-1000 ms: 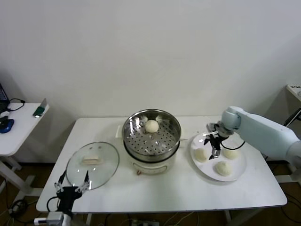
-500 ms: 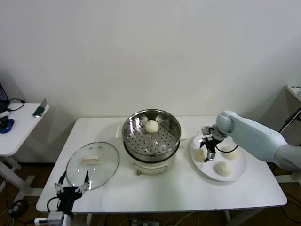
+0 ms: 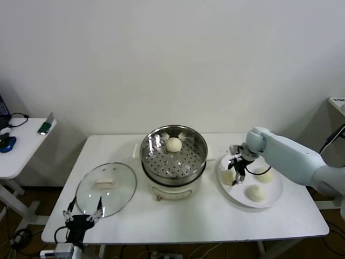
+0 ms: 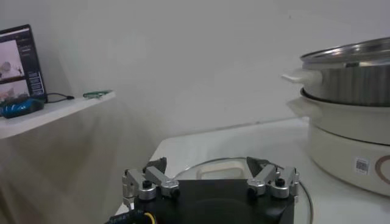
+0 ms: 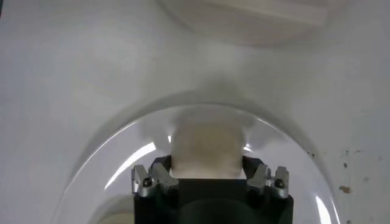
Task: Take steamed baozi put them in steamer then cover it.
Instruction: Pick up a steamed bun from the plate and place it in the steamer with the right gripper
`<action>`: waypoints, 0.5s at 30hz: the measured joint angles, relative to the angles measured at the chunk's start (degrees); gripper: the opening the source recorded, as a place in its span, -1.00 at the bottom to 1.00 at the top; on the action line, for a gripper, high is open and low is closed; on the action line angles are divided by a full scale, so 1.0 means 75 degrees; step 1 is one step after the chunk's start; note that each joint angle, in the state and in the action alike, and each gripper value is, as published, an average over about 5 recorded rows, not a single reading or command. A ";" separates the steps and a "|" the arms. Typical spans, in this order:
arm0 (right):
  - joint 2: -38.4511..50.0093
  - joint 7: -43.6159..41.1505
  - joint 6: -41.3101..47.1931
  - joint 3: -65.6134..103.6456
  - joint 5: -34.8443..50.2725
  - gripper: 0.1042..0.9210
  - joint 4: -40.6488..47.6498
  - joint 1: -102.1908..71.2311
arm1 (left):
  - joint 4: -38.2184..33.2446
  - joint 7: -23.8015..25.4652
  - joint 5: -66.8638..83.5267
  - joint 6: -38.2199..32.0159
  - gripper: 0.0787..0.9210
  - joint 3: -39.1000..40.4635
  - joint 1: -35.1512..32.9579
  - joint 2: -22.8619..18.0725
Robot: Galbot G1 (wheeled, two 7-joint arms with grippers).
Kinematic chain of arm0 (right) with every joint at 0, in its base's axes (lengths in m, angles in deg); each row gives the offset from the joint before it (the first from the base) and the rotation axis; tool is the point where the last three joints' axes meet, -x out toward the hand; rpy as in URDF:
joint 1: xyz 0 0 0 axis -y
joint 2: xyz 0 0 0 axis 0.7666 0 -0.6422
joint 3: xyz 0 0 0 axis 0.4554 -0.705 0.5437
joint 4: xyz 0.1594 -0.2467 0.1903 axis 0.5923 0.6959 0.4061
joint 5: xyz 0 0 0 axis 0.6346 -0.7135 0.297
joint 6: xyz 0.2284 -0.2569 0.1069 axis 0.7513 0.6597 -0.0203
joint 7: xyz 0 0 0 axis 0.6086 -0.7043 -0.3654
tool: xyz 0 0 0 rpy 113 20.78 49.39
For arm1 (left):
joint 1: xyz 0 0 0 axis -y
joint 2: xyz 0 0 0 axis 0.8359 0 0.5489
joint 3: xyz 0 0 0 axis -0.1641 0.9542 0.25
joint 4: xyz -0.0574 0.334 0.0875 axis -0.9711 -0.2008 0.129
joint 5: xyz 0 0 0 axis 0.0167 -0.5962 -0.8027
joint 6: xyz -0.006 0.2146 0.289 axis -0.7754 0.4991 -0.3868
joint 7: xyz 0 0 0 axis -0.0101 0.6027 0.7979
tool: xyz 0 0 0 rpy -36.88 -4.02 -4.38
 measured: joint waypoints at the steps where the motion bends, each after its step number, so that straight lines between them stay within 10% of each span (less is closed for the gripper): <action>1: 0.0016 -0.0001 -0.0002 -0.0001 0.0010 0.50 -0.0016 0.0015 | -0.0002 -0.0001 0.0000 0.0000 0.77 0.0003 -0.0002 0.0000; 15: 0.0406 -0.0010 0.0095 -0.0648 0.0731 0.45 -0.0518 0.1078 | -0.0131 -0.0008 0.0008 0.0002 0.77 0.0052 -0.0047 -0.0010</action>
